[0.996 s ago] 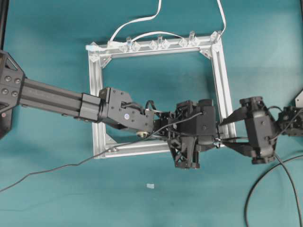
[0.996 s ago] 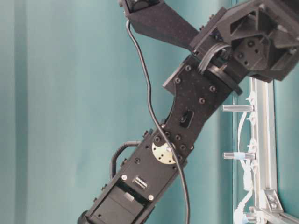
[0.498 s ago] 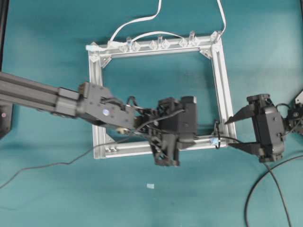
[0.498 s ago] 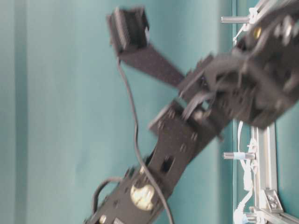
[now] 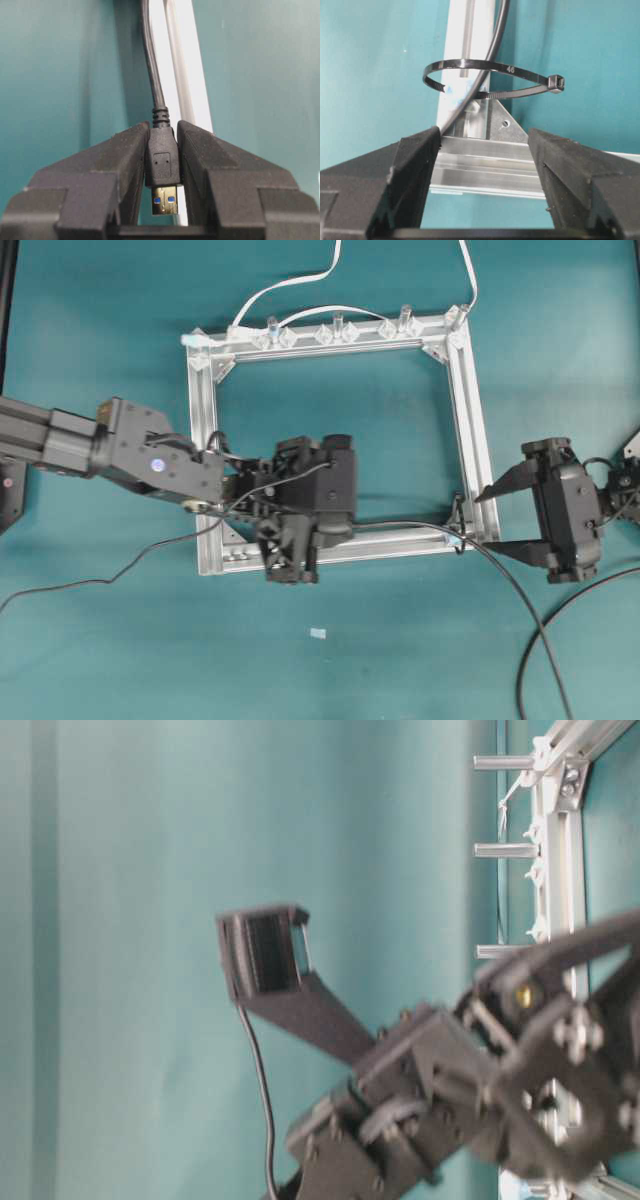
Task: Insert the wire through the string loop located on the right side.
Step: 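Open the right gripper and pull the cable leftward with the left gripper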
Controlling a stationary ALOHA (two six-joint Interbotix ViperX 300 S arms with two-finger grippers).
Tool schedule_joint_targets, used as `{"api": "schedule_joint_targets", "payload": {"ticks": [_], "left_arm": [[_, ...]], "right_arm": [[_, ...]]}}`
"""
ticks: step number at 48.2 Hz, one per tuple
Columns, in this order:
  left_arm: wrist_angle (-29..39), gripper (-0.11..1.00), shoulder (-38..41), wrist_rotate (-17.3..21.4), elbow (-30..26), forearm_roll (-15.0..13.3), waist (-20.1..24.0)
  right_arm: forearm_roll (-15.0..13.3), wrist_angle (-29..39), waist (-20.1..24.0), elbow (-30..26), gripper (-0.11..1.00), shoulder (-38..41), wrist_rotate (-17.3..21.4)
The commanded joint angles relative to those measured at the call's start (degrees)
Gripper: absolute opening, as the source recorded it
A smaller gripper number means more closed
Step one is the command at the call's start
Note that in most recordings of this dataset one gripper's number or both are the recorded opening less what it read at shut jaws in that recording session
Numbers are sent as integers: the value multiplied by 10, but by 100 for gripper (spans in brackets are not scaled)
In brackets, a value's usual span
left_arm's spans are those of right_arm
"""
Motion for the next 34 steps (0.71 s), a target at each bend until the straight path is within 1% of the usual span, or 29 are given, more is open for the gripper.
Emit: {"api": "schedule_joint_targets", "payload": {"ticks": [1, 21, 27, 34], "left_arm": [[11, 22, -39, -3, 10, 2, -1], [80, 22, -121, -4, 91, 1, -15], [86, 22, -135, -6, 107, 0, -18], [95, 22, -143, -22, 120, 0, -25]], "right_arm": [[-1, -2, 1, -8, 82, -5, 1], [-1, 2, 1, -9, 82, -5, 1], [-1, 2, 1, -9, 82, -5, 1], [-1, 2, 1, -9, 82, -5, 1]]}}
